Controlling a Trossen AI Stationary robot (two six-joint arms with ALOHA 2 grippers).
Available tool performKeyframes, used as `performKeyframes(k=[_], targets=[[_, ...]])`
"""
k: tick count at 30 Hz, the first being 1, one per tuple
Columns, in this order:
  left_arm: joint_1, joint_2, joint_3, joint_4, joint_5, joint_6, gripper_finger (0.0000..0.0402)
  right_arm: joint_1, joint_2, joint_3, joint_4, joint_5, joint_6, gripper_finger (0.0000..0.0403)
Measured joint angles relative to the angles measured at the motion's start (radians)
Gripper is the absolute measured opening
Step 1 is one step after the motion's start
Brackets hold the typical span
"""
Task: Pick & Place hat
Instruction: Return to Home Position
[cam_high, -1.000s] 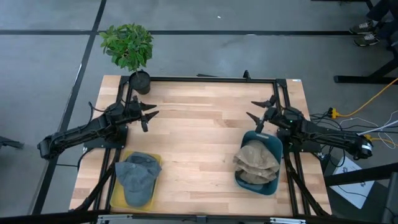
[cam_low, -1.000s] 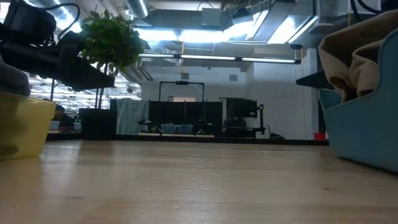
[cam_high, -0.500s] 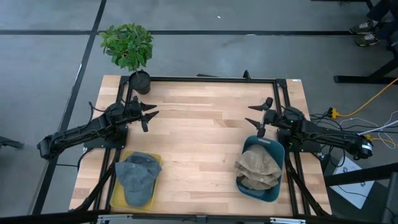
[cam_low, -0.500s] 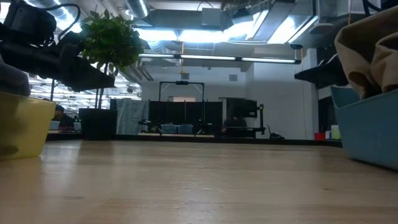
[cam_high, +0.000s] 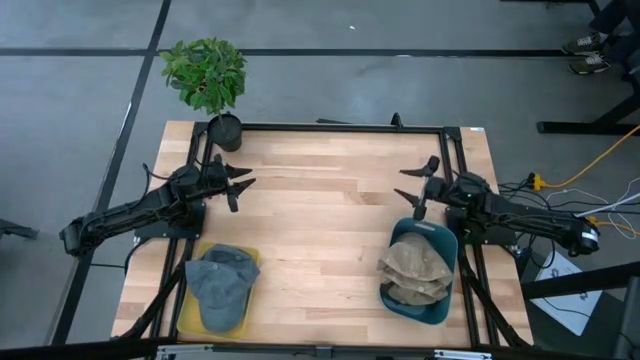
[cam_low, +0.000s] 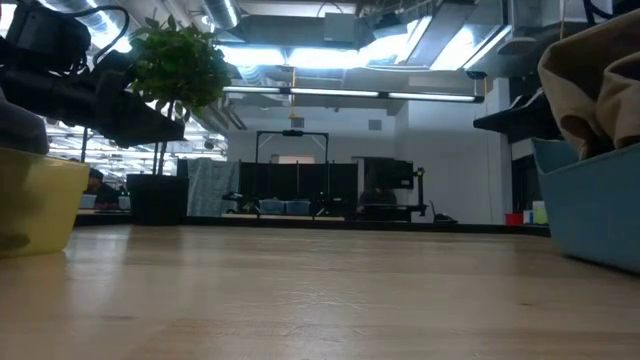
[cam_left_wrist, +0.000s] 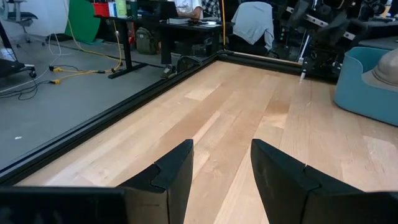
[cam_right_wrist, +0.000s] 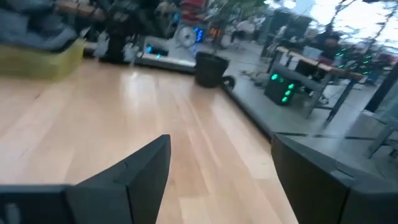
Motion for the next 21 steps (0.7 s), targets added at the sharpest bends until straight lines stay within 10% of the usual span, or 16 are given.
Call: performKeyframes(k=[21], targets=[[0.0,0.0,0.0,0.003,0.0,0.0,0.0157,0.0,-0.001,0.001,-0.048,0.027,-0.039,0.0275]])
